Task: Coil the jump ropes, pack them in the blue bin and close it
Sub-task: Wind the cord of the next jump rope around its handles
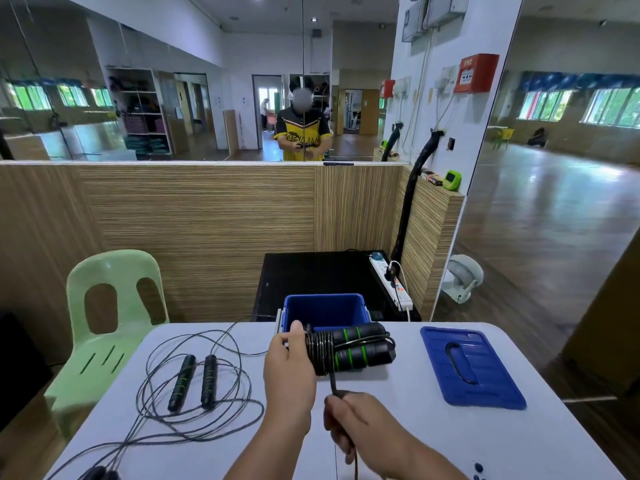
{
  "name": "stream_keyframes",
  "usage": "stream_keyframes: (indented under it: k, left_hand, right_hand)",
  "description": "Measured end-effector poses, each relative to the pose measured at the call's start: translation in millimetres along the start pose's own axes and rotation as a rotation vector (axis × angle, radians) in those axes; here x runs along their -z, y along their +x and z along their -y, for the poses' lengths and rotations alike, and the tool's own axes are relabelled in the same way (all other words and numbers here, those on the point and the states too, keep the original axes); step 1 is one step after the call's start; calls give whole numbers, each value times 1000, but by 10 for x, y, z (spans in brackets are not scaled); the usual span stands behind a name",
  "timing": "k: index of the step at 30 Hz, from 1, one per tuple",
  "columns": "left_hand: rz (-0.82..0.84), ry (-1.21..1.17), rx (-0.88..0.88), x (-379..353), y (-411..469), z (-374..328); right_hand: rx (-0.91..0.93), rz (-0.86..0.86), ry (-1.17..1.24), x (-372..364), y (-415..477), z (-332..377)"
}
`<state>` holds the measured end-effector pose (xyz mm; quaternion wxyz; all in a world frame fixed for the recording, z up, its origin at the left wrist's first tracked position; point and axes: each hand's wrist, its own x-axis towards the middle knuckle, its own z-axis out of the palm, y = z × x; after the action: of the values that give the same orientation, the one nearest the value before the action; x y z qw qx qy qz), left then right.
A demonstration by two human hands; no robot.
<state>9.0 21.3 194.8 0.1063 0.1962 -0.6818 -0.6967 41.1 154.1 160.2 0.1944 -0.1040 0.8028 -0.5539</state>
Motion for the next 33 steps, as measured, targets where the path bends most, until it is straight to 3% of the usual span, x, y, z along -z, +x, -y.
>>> stream_keyframes:
  k: [7, 11, 20, 28, 33]
  left_hand:
    - [84, -11, -44, 11, -69, -125]
    - [145, 51, -93, 40, -110, -122]
    - [256, 156, -111, 91, -84, -95]
    - [193, 277, -150, 146, -60, -55]
    - [133, 351, -211, 143, -28, -54]
  right_hand:
    - [-99, 102, -79, 459, 216, -59]
    - [-115, 87, -376, 802, 259, 169]
    - [-65, 163, -376, 1222, 395, 607]
    - [-107, 66, -341, 1122, 212, 1004]
    - [-11, -59, -430, 905, 60, 1080]
